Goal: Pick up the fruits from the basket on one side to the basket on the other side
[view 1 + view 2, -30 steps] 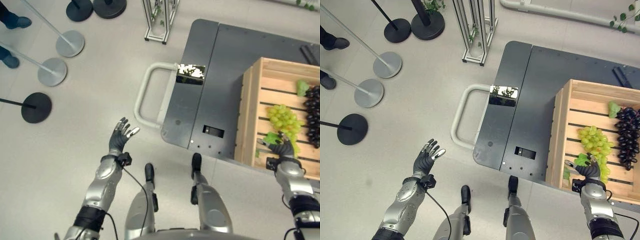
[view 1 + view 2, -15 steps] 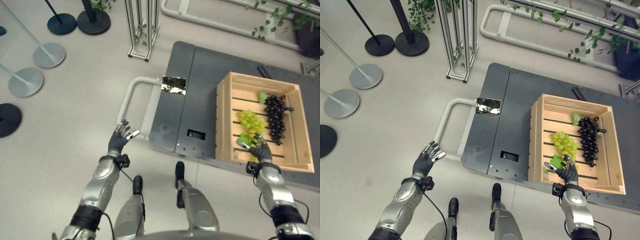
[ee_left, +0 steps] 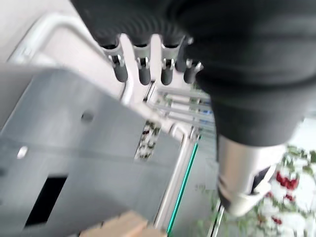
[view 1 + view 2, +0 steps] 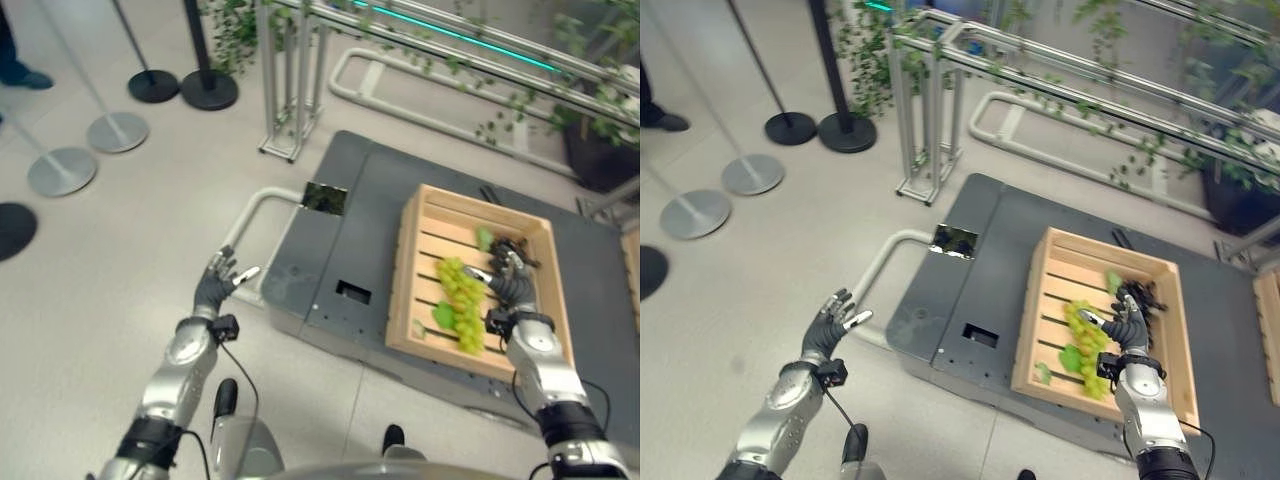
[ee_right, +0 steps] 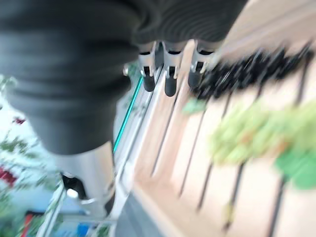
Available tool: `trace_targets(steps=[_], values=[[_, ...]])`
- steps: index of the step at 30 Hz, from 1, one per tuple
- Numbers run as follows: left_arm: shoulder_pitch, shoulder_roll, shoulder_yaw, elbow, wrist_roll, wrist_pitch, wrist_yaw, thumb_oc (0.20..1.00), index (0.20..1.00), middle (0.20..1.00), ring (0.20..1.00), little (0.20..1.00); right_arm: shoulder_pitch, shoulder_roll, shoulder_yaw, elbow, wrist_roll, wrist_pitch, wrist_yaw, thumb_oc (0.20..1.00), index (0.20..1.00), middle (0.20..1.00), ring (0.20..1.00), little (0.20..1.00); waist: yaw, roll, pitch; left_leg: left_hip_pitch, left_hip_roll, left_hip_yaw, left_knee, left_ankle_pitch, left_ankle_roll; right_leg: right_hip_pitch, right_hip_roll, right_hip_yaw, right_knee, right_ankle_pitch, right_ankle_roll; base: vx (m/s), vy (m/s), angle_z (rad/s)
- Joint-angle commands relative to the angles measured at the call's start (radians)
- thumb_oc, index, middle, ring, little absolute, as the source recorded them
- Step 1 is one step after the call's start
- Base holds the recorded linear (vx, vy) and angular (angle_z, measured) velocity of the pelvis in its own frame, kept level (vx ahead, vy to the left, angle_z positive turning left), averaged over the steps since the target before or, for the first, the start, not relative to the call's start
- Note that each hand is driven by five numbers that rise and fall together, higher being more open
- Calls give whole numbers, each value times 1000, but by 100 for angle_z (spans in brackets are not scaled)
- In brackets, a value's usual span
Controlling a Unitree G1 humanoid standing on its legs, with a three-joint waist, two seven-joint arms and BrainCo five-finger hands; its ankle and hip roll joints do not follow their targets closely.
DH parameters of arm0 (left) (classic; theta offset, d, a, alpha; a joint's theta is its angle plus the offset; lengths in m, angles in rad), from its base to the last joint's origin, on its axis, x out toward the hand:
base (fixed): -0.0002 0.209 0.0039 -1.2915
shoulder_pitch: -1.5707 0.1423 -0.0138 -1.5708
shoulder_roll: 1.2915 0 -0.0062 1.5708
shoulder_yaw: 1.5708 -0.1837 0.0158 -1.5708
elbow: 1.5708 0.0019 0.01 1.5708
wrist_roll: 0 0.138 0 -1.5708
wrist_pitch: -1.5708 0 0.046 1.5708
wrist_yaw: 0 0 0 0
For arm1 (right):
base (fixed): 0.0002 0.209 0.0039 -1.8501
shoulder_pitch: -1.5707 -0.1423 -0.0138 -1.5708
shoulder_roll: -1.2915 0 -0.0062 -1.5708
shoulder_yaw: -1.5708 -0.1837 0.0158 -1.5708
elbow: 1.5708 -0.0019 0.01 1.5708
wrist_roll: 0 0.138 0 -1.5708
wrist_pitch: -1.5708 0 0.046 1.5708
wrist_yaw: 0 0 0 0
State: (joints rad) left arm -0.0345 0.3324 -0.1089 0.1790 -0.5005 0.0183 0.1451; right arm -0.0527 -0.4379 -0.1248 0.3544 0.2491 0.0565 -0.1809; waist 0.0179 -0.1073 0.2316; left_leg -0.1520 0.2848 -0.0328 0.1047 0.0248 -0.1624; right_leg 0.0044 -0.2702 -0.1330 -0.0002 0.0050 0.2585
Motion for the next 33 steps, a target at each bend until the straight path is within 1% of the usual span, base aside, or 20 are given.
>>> trace_targets(steps=[1,3,4,6,8,9,10,11,13,14,17,18,21,25,27,28,29,31,32,33], values=[[-47,14,37,-10,7,-35,-2,1000,1000,1000,1000,1000,-25,-35,-34,-60,-37,-14,0,1000,1000,1000,1000,1000,14,32,6,-40,-47,-7,41,-19,-44,83,-1,-64,85,-174,-43,-98,-591,6],[-31,-2,49,2,-12,-36,-1,1000,1000,1000,1000,1000,-28,-53,-29,-74,-60,-10,-1,1000,1000,1000,1000,1000,7,55,15,-49,-19,-3,103,-4,-65,125,32,-83,25,-177,-64,-52,-347,4],[-20,-17,50,-2,-26,-34,1,1000,1000,1000,1000,1000,-23,-67,-26,-84,-75,-3,-8,1000,1000,1000,1000,1000,3,75,28,-54,-10,-7,131,27,-65,154,48,-95,2,-187,-81,14,-178,-12],[2,-53,50,-8,-36,-31,10,1000,1000,1000,1000,1000,-10,-74,-36,-84,-84,0,-25,1000,1000,1000,1000,1000,-6,108,60,-67,-2,-18,125,155,-64,209,106,-111,-22,-223,-123,-44,-389,-6],[4,-63,48,-4,-30,-29,13,1000,1000,1000,1000,1000,-5,-69,-42,-82,-79,-3,-37,1000,1000,1000,1000,1000,-18,115,69,-77,11,24,131,178,-54,214,113,-125,-22,-225,-132,-91,-326,24],[25,-68,53,-3,-30,-32,5,1000,1000,1000,1000,1000,13,-68,-43,-88,-91,-2,-33,1000,1000,1000,1000,1000,-20,108,75,-76,-48,5,209,127,-40,195,118,-119,-28,-220,-147,-85,-232,54],[25,-68,53,-4,-30,-32,5,1000,1000,1000,1000,1000,14,-68,-43,-89,-91,-2,-32,1000,1000,1000,1000,1000,-21,108,73,-81,-49,4,211,128,-38,192,118,-121,-28,-217,-146,-19,-392,36],[39,-74,50,-6,-22,-27,-5,1000,1000,1000,1000,1000,11,-73,-28,-71,-95,4,-19,1000,1000,1000,1000,1000,-11,118,58,-62,-178,-42,144,10,-4,189,137,-99,-50,-207,-147,51,-150,-1],[46,-80,50,-7,-20,-24,-12,1000,1000,1000,1000,1000,11,-72,-29,-64,-97,6,-15,1000,1000,1000,1000,1000,-13,120,52,-64,-211,-35,135,3,13,195,143,-101,-64,-201,-147,53,-185,9],[43,-81,37,-5,-15,-24,-10,1000,1000,1000,1000,1000,-1,-65,-18,-26,-92,8,-22,1000,1000,1000,1000,1000,-2,128,48,-80,-291,-52,99,-3,41,183,161,-93,-65,-197,-157,49,-151,27],[37,-76,31,3,-12,-17,-9,1000,1000,1000,1000,1000,-25,-73,-4,8,-99,8,-31,1000,1000,1000,1000,1000,1,127,47,-87,-297,-43,51,19,42,181,181,-94,-62,-207,-159,105,-77,-56],[27,-72,18,9,-10,-16,-7,1000,1000,1000,1000,1000,-34,-70,2,31,-88,7,-35,1000,1000,1000,1000,1000,-5,130,47,-74,-270,-11,11,33,45,180,199,-100,-50,-226,-166,68,6,-50],[11,-74,8,19,-6,-15,-5,1000,1000,1000,1000,1000,-40,-68,9,62,-87,11,-36,1000,1000,1000,1000,1000,-8,118,38,-69,-269,4,-13,49,43,191,199,-121,-35,-246,-161,134,3,31],[7,-65,-8,25,5,-6,-2,1000,1000,1000,1000,1000,-56,-53,28,110,-68,15,-28,1000,1000,1000,1000,1000,-6,90,19,-41,-268,31,-4,9,77,152,164,-125,124,-271,-134,119,74,12],[-6,-53,-29,12,14,4,-4,1000,1000,1000,1000,1000,-76,-51,27,138,-73,28,-25,1000,1000,1000,1000,1000,-24,94,36,19,-264,35,-78,4,103,38,122,-132,320,-226,-77,26,147,-22],[-7,-53,-29,12,15,4,-4,1000,1000,1000,1000,1000,-77,-51,27,139,-73,27,-25,1000,1000,1000,1000,1000,-24,92,37,20,-266,36,-82,6,104,32,117,-130,332,-230,-75,-50,139,-12],[-24,-36,-40,-2,29,2,-2,1000,1000,1000,1000,1000,-94,-50,31,152,-69,30,-29,1000,1000,1000,1000,1000,-49,98,74,50,-256,29,-101,5,120,-64,111,-96,487,-167,-44,-68,108,14],[-33,-28,-41,-6,34,-4,-1,1000,1000,1000,1000,1000,-106,-53,30,168,-62,26,-35,1000,1000,1000,1000,1000,-53,101,89,57,-252,28,-107,2,121,-107,114,-68,517,-164,-43,-16,35,22],[-30,-22,-30,-10,25,-13,9,1000,1000,1000,1000,1000,-114,-59,31,195,-61,27,-44,1000,1000,1000,1000,1000,-44,108,84,65,-237,27,-114,-4,109,-115,65,-68,426,-174,-48,58,-51,3],[-30,-21,-30,-10,24,-13,9,1000,1000,1000,1000,1000,-115,-59,32,197,-61,26,-44,1000,1000,1000,1000,1000,-45,109,84,68,-237,26,-115,-5,108,-109,66,-70,420,-173,-49,97,-180,-5]])
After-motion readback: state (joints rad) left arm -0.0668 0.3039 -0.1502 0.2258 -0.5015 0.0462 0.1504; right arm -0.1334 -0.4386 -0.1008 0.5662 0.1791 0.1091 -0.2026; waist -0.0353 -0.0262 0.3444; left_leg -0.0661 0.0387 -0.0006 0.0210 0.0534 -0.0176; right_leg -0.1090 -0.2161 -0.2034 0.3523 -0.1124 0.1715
